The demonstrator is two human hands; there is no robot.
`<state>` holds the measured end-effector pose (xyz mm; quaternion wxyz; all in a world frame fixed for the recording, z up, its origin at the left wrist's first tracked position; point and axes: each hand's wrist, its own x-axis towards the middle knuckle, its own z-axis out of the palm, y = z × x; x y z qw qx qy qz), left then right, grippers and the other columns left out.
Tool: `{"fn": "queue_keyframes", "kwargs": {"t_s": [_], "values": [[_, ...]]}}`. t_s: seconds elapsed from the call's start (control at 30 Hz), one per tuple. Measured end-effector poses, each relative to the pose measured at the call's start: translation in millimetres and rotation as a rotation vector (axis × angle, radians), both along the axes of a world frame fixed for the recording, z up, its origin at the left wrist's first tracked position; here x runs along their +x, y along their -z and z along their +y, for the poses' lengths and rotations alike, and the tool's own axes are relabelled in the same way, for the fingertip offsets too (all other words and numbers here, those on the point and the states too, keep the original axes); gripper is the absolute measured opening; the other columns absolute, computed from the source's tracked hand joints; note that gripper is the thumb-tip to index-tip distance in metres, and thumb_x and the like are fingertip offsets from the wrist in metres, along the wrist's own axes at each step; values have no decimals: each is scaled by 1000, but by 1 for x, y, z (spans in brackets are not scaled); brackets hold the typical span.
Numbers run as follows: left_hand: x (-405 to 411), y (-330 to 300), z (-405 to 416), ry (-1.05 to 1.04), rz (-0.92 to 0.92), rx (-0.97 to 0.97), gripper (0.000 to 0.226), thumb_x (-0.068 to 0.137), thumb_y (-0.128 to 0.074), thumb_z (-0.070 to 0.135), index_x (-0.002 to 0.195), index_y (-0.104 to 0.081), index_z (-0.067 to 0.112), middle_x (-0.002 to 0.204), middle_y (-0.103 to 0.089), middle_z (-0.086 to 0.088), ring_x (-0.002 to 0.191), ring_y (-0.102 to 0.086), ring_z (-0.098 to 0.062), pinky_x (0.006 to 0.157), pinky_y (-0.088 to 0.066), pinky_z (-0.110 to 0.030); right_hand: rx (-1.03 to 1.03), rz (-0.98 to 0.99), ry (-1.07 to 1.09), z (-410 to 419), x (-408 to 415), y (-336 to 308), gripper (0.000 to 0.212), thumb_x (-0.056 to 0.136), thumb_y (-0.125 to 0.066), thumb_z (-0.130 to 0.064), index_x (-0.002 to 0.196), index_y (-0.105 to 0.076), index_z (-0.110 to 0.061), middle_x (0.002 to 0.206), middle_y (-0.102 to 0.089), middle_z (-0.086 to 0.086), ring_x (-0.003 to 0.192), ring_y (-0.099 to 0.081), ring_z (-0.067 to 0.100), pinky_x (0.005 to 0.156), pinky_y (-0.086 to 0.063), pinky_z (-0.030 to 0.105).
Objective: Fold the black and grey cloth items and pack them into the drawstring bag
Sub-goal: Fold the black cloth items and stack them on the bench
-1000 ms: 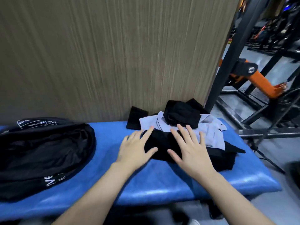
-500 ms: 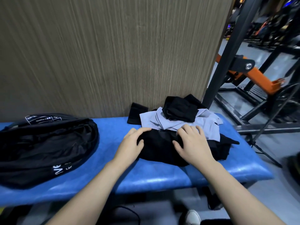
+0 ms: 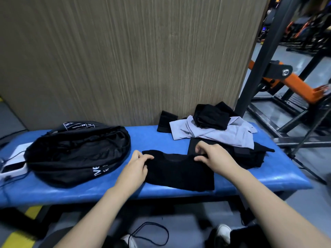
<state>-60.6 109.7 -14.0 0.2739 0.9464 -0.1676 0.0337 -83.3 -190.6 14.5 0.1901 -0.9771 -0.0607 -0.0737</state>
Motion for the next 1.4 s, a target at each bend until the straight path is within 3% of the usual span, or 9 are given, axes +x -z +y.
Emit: {"fn": "queue_keyframes", "kwargs": {"t_s": [0.17,0.33,0.43,0.57,0.73,0.9,1.1,1.3,1.4], "values": [[-4,9,19,-10,67,58,40,95,-57,23,134,-52,35,103,-37,10,84,-53,-12,85,-49,-34,-134,-48,12,17,6,10,24,91,-66,-28,112,-55,-23,108,-57,-5,100,-58,22,81,-47,36],[-1,11,19,-93,-270,219,51,87,-67,40,135,-56,26,126,-45,-4,116,-45,-27,97,-43,-39,-215,-171,-48,23,4,13,37,89,-64,-40,121,-60,-21,122,-54,0,115,-52,24,94,-42,38],[1,10,6,83,-287,223,54,98,-48,43,149,-40,29,159,-29,3,149,-20,-19,118,-22,-35,-241,-161,-147,29,-8,14,56,90,-46,-58,132,-57,-23,146,-48,0,137,-41,22,110,-34,41],[1,20,-9,191,-172,391,79,86,-3,63,157,-17,32,166,-5,10,152,6,-12,120,6,-31,-294,55,-204,28,-25,33,83,85,-18,-75,153,-34,-29,165,-19,-6,153,-11,17,121,-13,42],[4,28,-4,125,47,438,91,76,7,82,156,-1,40,165,13,7,151,14,-11,123,5,-36,-311,177,-175,9,-29,51,102,71,19,-86,157,-8,-39,166,4,-14,153,7,11,123,1,35],[1,26,-7,112,59,438,73,91,-14,70,156,-2,41,165,11,7,151,15,-12,124,3,-38,-255,200,-151,1,-27,45,105,69,7,-92,156,-17,-38,166,-4,-10,154,0,14,124,-6,36],[-3,27,-17,117,71,411,73,92,-22,72,156,-3,43,165,12,7,150,18,-11,124,4,-40,-259,226,-143,-21,-29,26,87,76,-63,-73,151,-32,-40,157,-26,-9,145,-21,15,114,-20,34],[-3,24,-21,128,93,398,75,89,-19,75,155,-4,44,165,12,9,150,18,-10,124,4,-40,-229,245,-113,-35,-32,24,98,62,-75,-71,147,-36,-44,143,-32,-14,133,-29,12,107,-27,34],[-4,24,-19,124,93,370,72,92,-23,72,156,-7,43,165,11,10,150,18,-8,124,4,-39,-113,252,-63,-33,-29,26,82,71,-75,-64,143,-46,-39,132,-38,-10,123,-34,14,106,-30,33]]}}
